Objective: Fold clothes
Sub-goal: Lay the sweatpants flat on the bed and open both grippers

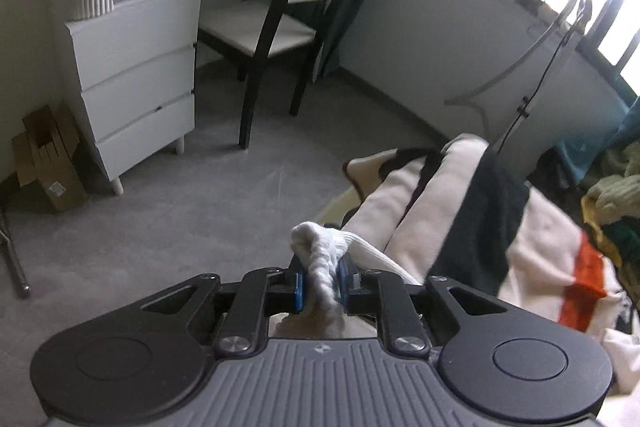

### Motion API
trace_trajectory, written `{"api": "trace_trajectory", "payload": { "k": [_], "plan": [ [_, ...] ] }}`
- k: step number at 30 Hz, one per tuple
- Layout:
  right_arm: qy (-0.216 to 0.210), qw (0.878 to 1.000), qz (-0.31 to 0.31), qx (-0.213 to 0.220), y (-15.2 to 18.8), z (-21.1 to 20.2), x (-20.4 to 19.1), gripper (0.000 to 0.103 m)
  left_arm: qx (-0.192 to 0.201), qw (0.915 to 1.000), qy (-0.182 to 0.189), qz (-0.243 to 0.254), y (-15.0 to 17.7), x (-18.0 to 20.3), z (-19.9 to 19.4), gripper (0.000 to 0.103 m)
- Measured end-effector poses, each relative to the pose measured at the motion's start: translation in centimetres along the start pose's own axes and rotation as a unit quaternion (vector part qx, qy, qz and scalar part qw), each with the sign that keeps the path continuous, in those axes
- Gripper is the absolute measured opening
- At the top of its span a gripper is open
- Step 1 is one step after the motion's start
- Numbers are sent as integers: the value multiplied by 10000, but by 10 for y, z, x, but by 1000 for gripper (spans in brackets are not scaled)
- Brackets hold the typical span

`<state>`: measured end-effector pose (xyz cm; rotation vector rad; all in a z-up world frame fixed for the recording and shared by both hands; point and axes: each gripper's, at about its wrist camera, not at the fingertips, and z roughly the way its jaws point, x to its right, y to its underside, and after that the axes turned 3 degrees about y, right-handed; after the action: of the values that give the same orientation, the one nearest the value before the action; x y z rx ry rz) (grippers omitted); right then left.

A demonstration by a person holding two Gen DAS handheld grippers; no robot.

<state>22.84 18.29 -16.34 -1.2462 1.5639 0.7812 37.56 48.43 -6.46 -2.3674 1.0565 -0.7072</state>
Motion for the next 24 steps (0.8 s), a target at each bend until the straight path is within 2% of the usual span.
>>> {"api": "trace_trajectory", "payload": {
  "k": [2, 4, 6, 8, 9, 10, 14, 16, 19, 21, 24],
  "plan": [
    [35, 9999, 39, -147, -4, 3, -1, 28, 45, 9998, -102, 145, 2, 5, -1, 20],
    [55, 9995, 58, -294, -6, 4, -5, 32, 102, 9993, -178, 303, 5, 11, -10, 26],
    [137, 9988, 84, -457, -9, 10, -13, 45, 116, 9987, -247, 423, 10, 18, -26, 30],
    [231, 9975, 74, -666, -3, 7, -19, 75, 116, 9980, -275, 564, 17, 26, -47, 41],
    [224, 9969, 38, -754, 1, 4, -22, 81, 165, 9977, -253, 608, 22, 30, -60, 52],
    [231, 9962, -24, -834, 4, 1, -26, 84, 227, 9974, -227, 638, 27, 34, -74, 58],
    [415, 9942, -492, -863, 13, -30, -51, 84, 367, 9950, 17, 926, 49, 60, -131, 69],
    [488, 9929, -808, -723, 17, -55, -66, 84, 512, 9925, 211, 1091, 65, 77, -164, 77],
    [696, 9871, -1398, -363, 17, -103, -86, 84, 639, 9886, 538, 1251, 95, 100, -210, 80],
    [882, 9791, -1834, -74, 21, -145, -91, 84, 734, 9843, 850, 1363, 119, 117, -242, 81],
    [1289, 9565, -2575, 469, 27, -220, -85, 83, 937, 9760, 1222, 1537, 153, 137, -285, 83]
  ]
}}
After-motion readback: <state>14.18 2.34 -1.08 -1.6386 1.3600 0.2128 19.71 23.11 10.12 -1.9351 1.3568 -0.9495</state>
